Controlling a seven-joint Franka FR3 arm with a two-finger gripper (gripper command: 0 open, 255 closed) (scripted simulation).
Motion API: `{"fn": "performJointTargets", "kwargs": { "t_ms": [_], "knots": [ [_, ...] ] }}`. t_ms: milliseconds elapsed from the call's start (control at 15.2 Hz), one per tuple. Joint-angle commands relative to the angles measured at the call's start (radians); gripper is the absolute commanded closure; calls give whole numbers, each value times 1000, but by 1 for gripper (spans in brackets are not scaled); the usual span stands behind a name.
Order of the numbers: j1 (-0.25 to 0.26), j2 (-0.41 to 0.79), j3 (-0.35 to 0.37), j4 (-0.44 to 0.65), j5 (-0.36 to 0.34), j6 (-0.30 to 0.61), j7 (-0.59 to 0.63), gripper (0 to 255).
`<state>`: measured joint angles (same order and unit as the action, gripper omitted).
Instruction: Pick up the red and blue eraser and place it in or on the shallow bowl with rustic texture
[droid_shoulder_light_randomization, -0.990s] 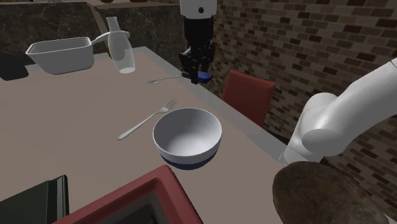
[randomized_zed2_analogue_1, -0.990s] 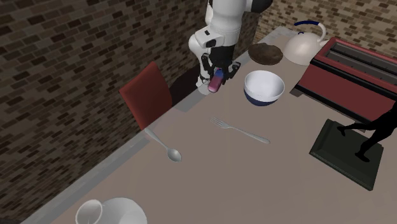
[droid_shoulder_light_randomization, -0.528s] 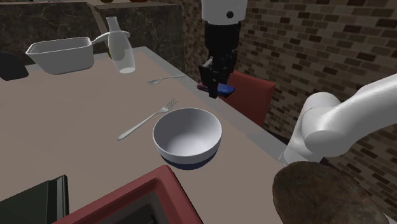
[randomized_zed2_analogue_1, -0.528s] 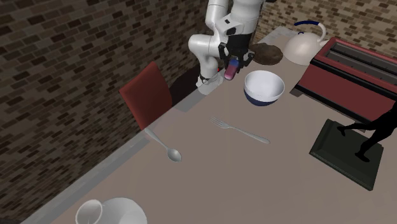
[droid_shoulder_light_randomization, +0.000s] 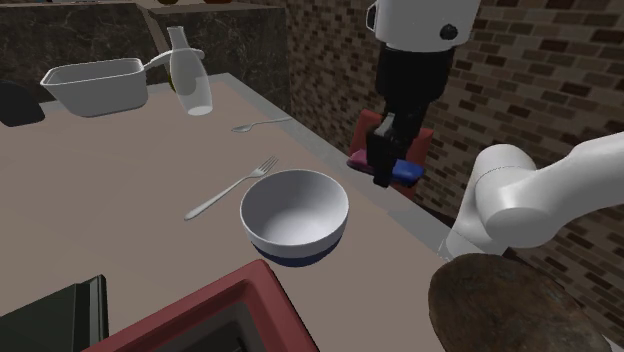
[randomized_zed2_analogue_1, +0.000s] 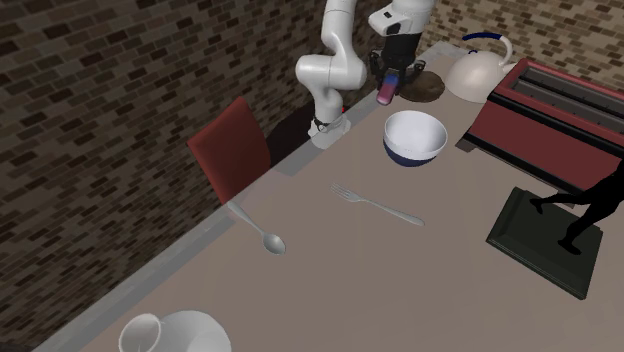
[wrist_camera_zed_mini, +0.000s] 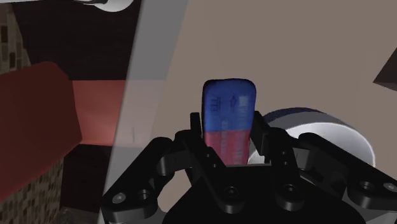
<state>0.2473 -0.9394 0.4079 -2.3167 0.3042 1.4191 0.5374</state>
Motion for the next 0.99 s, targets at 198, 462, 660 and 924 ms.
{"fn": "performJointTargets", "kwargs": {
  "t_ms": [198, 462, 660, 924],
  "knots": [
    [57, -108, 54, -14, 78, -79, 95, 255],
    [95, -171, 107, 3, 149, -138, 181, 255],
    [120, -209, 149, 26, 205, -179, 250, 255],
    [147, -248, 213, 78, 292, -233, 358, 255]
  ]
}}
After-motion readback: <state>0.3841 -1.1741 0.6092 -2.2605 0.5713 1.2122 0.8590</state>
